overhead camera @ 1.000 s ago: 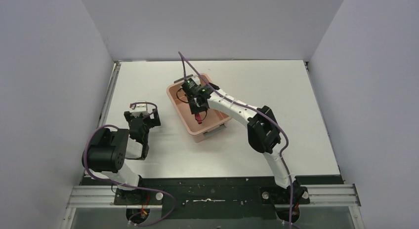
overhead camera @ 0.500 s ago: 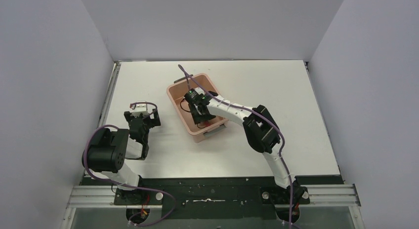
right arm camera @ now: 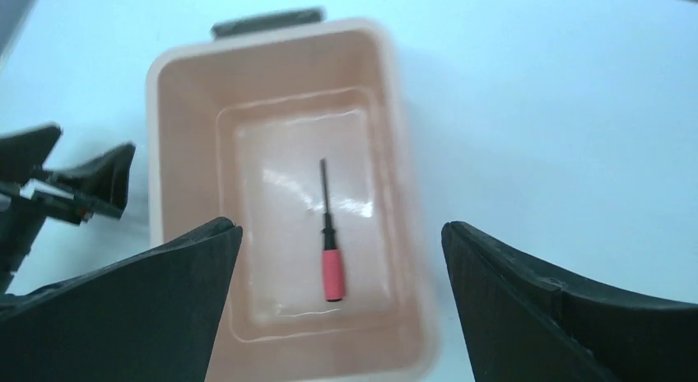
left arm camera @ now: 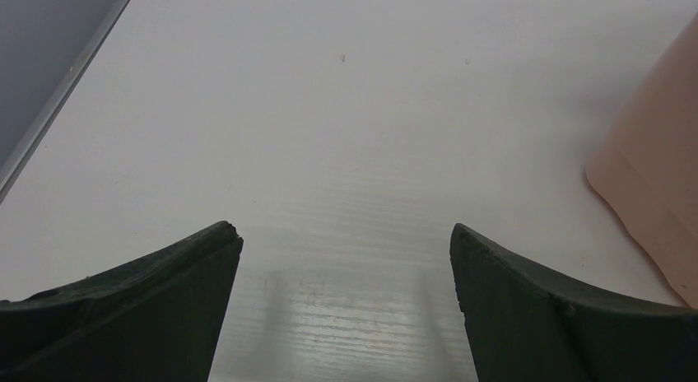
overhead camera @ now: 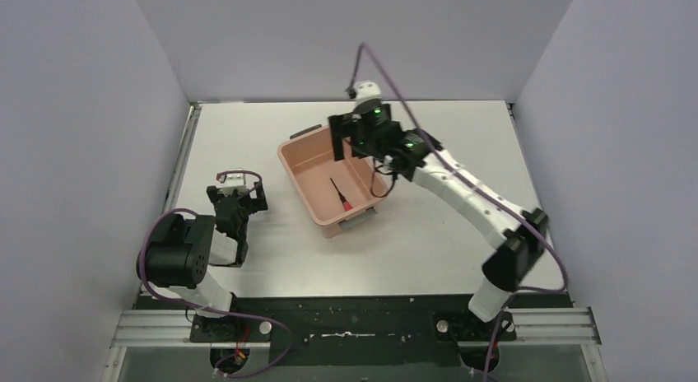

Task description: Put the screwdriver in the bin

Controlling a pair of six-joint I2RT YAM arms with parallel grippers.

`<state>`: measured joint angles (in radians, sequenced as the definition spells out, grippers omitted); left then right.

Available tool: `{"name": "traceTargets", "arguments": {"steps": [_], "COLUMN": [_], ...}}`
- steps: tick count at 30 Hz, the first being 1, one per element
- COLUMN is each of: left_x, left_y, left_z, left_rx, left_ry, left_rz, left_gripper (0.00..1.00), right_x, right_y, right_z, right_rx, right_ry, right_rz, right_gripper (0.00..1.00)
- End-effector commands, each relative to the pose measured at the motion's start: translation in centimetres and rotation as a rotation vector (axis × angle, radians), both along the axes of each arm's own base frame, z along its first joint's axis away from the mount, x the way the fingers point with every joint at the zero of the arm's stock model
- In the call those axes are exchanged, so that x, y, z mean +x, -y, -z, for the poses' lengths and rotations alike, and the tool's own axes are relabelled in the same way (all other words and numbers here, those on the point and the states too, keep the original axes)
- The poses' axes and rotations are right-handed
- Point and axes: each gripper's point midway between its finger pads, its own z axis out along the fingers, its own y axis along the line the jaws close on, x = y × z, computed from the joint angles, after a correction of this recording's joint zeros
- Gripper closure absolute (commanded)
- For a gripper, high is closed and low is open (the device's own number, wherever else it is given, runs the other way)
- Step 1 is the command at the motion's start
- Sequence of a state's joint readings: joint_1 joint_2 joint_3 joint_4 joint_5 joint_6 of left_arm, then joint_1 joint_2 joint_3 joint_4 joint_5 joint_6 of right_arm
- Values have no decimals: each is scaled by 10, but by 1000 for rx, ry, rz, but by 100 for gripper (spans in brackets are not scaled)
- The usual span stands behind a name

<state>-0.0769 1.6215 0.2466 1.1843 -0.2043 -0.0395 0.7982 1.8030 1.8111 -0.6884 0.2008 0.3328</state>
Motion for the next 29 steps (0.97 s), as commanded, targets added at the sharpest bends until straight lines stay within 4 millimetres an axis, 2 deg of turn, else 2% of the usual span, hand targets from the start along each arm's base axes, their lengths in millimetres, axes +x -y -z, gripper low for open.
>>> {"name": "traceTargets", "arguments": {"steps": [1, 3, 4, 6, 7, 9, 11, 12, 15, 19, 24, 29], "left_x": [5, 5, 5, 5, 5, 5, 5, 5, 5, 5, 5, 5], "left_y": [2, 2, 2, 2, 2, 2, 2, 2, 2, 2, 2, 2], "left_z": [-12, -12, -12, -12, -12, -12, -12, -12, -12, -12, -12, -12], "left_rx": [4, 4, 4, 5, 5, 4, 5, 4, 5, 4, 5, 5], "left_ry": [41, 41, 42, 42, 41, 42, 41, 42, 41, 41, 41, 39], "left_rz": [12, 12, 11, 12, 12, 12, 12, 12, 12, 12, 12, 13], "left_gripper": [3, 3, 3, 3, 3, 3, 3, 3, 3, 3, 3, 3], "right_x": [24, 24, 19, 14, 8, -5, -18, -26, -40, -54, -58, -56], "right_y": [103, 148, 180, 221, 240, 270, 288, 294, 300, 306, 305, 311], "right_z": [-59, -56, -43, -28, -13, 15, 43, 59, 91, 125, 139, 137], "right_rx": [112, 133, 130, 162, 168, 182, 199, 202, 220, 241, 248, 233], "right_ry": [221, 271, 280, 316, 317, 312, 303, 288, 289, 262, 244, 238], "right_rz": [187, 271, 335, 429, 473, 554, 615, 635, 663, 711, 713, 754], "right_gripper": [0, 0, 0, 0, 0, 0, 0, 0, 0, 0, 0, 0]}}
